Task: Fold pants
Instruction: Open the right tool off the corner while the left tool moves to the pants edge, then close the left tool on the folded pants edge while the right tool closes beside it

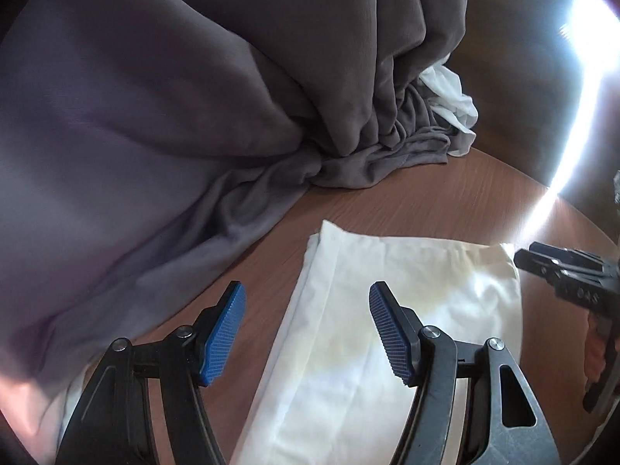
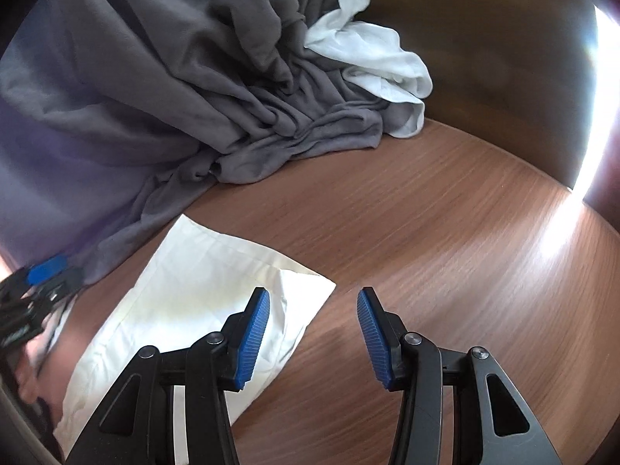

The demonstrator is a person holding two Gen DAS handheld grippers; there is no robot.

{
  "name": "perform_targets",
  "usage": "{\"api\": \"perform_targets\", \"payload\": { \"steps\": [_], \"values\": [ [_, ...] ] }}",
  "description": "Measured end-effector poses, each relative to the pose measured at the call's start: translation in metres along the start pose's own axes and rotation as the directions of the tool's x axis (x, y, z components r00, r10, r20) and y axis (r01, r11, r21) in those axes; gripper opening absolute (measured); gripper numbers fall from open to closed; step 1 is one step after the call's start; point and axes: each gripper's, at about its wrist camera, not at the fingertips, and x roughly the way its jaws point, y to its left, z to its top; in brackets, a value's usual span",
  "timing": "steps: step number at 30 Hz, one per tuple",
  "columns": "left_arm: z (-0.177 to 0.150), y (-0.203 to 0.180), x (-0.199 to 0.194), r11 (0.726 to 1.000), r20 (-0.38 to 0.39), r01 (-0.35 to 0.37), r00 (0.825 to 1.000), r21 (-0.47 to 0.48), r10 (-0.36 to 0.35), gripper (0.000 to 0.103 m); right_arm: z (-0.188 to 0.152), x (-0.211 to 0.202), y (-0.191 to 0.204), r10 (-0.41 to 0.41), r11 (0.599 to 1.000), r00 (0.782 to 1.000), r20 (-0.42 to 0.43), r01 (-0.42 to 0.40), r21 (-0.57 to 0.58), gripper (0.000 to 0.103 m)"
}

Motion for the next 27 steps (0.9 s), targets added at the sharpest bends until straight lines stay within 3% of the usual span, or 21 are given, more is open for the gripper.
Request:
{"api": "perform_targets", "payload": {
  "steps": [8,18,22,27],
  "values": [
    [0.024,0.011,0.066,0.992,-0.092,0.125,0.988,0.016,-0.123,0.062,-0.006,0.022,-0.001,-0.008,0.998,0.999,-0.038,0.011,0.063,0.048],
    [0.026,0.015,0.114,0.987,-0.156,0.162,0.975,0.000,-0.160,0.046,-0.007,0.038,0.001,-0.034,0.998,0.998,-0.046,0.037,0.056,0.048],
    [0.023,0.013,0.124,0.984,-0.181,0.176,0.968,-0.007,-0.174,0.045,-0.007,0.038,0.003,-0.043,0.998,0.998,-0.045,0.044,0.038,0.048],
    [0.023,0.012,0.127,0.985,-0.166,0.174,0.971,0.007,-0.171,0.045,-0.008,0.038,0.003,-0.037,0.999,0.999,-0.029,0.038,0.032,0.045]
  ]
}}
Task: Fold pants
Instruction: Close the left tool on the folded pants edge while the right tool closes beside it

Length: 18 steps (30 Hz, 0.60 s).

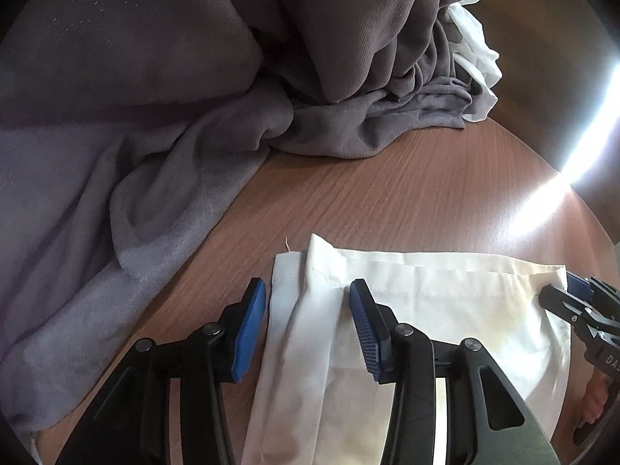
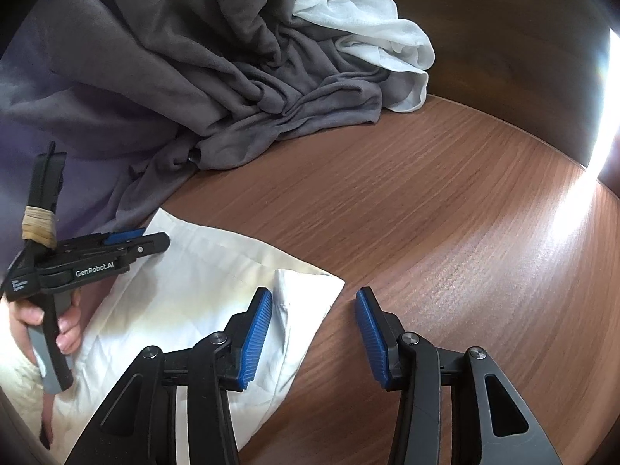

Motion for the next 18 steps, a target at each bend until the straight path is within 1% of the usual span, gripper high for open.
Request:
{"api": "perform_targets", "payload": {
  "steps": [2,6,9,10,12,13,18],
  "values": [
    [-0.001,0.001,0.000,1.000,0.007,0.004,1.000,0.000,-0.004,0.044,0.000,0.001,0.000,0.005,1.000,1.000,0.009,-0.005,-0.015,0.041],
    [-0.003,0.005,-0.002,1.000,0.018,0.024,1.000,0.003,-0.024,0.027,0.000,0.005,0.001,0.007,1.000,1.000,0.020,-0.007,-0.024,0.039],
    [-0.003,0.008,-0.003,0.998,0.014,0.061,0.998,-0.003,-0.061,0.017,0.000,0.007,0.002,0.010,0.999,1.000,0.023,-0.010,-0.030,0.032],
    [-0.004,0.007,-0.003,0.998,0.012,0.069,0.998,0.002,-0.069,0.015,-0.001,0.008,0.003,0.008,0.999,1.000,0.027,-0.007,-0.038,0.027],
    [-0.004,0.006,-0.003,0.997,0.014,0.073,0.997,0.015,-0.073,0.012,0.000,0.010,0.003,0.016,0.999,1.000,0.023,-0.015,-0.036,0.023],
    [-0.004,0.004,-0.003,0.997,0.015,0.076,0.997,0.020,-0.076,0.011,0.000,0.010,0.001,0.017,0.999,1.000,0.023,-0.017,-0.031,0.017],
    [0.000,-0.006,-0.009,0.996,0.050,0.081,0.995,0.043,-0.083,0.010,0.003,0.008,-0.002,0.028,0.999,0.999,0.022,-0.027,-0.045,0.010]
  ]
}}
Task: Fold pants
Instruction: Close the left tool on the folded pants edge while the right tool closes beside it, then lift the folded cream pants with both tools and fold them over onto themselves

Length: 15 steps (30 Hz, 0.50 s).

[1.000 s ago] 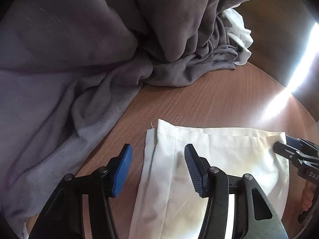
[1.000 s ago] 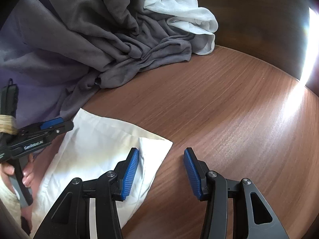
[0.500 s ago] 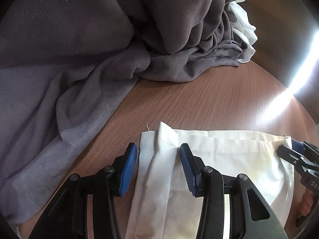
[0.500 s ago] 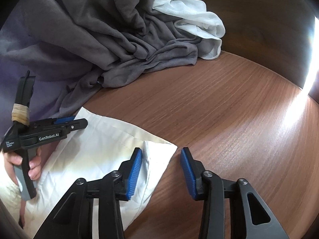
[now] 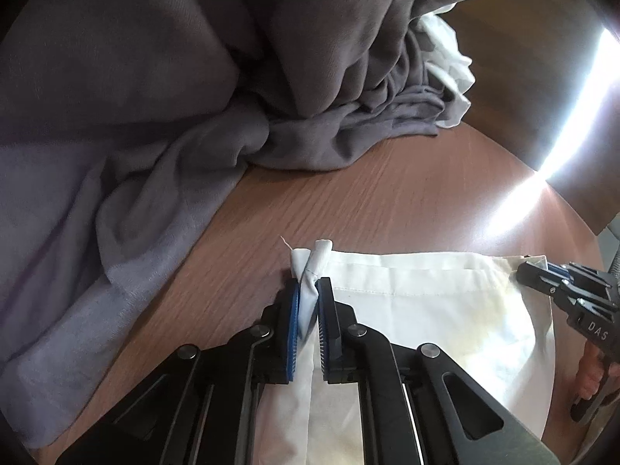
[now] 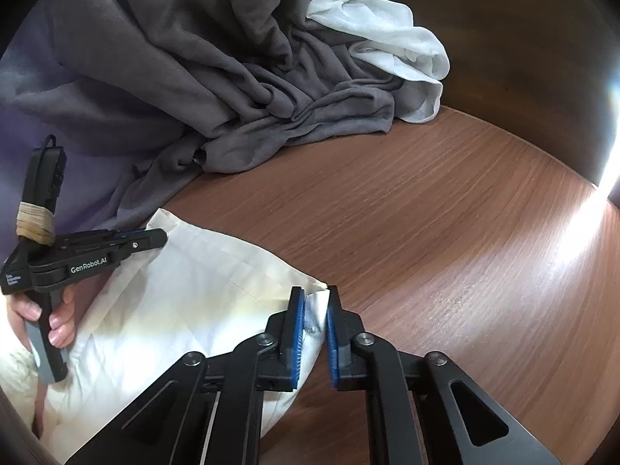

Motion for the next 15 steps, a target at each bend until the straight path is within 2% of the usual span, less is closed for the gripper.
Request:
{"api": "perform_targets", "payload": {
  "steps": [9,10,15],
  "values": [
    [0.013,-0.016,-0.055,0.999,0.113,0.000,0.994,0.053,-0.006,0.010,0.014,-0.045,0.015,0.014,0.998,0.994,0.111,-0.007,-0.067,0.008],
    [0.013,-0.018,-0.061,0.997,0.138,-0.027,0.990,0.067,0.017,0.010,0.016,-0.054,0.019,0.019,0.997,0.991,0.131,-0.008,-0.079,0.008],
    [0.009,-0.022,-0.099,0.996,0.197,-0.048,0.980,0.069,0.033,0.010,0.022,-0.088,0.038,0.037,0.991,0.978,0.203,-0.010,-0.133,0.008]
  ]
}}
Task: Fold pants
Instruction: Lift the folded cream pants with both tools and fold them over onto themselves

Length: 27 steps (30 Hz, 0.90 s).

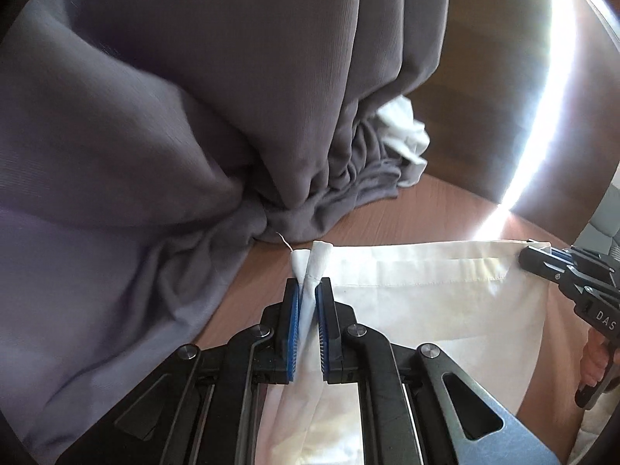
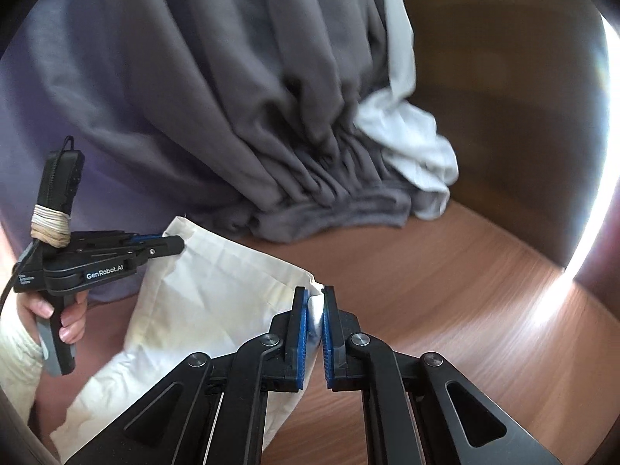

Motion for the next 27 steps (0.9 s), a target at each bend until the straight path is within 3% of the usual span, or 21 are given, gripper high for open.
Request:
{"api": "perform_targets", "payload": {
  "steps": [11,18,27],
  "values": [
    [-0.020,-0.007,-0.091,0.998,0.119,-0.065,0.991,-0.024,0.068,0.010,0.015,-0.065,0.056,0.078,0.990,0.993,0.093,-0.066,-0.125,0.007],
    [-0.041,-0.012,-0.143,0.984,0.103,-0.166,0.982,0.065,0.159,0.010,0.004,-0.106,0.098,0.186,0.955,0.977,0.100,-0.155,-0.253,0.007],
    [-0.087,-0.021,-0.182,0.951,0.067,-0.249,0.968,0.184,0.240,0.009,-0.020,-0.130,0.141,0.278,0.889,0.960,0.024,-0.248,-0.385,0.007]
  ]
}}
